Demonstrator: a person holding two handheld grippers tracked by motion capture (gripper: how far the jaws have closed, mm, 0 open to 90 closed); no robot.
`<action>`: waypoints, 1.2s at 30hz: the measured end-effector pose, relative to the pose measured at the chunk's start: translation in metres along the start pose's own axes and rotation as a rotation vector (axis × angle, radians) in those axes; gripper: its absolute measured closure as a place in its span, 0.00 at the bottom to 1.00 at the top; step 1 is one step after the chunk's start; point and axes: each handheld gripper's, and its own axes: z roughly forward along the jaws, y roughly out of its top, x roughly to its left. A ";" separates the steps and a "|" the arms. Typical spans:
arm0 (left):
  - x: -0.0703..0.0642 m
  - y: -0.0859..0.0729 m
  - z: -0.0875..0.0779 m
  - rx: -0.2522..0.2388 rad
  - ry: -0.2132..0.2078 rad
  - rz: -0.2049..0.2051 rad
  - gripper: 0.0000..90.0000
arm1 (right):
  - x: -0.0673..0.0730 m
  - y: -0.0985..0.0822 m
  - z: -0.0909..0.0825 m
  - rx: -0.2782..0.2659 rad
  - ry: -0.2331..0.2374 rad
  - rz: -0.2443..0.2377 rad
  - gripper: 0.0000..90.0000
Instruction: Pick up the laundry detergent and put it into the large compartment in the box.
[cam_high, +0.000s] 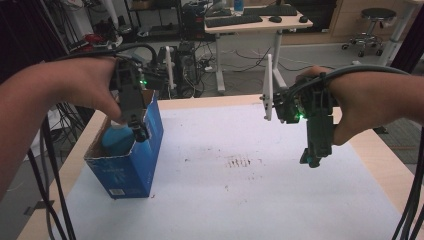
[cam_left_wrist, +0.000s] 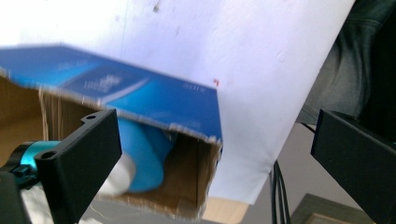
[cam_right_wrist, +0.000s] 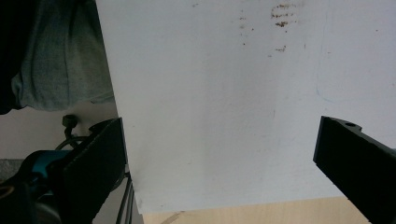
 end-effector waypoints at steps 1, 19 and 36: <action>-0.002 0.004 0.001 -0.005 0.003 0.016 0.02 | -0.001 0.002 0.001 0.004 0.001 0.014 0.02; -0.010 0.044 0.031 -0.027 -0.023 0.172 0.02 | -0.013 0.007 0.013 0.020 0.028 0.023 0.02; -0.001 0.063 0.048 -0.023 -0.055 0.197 0.02 | -0.024 -0.003 0.016 0.020 0.038 0.040 0.02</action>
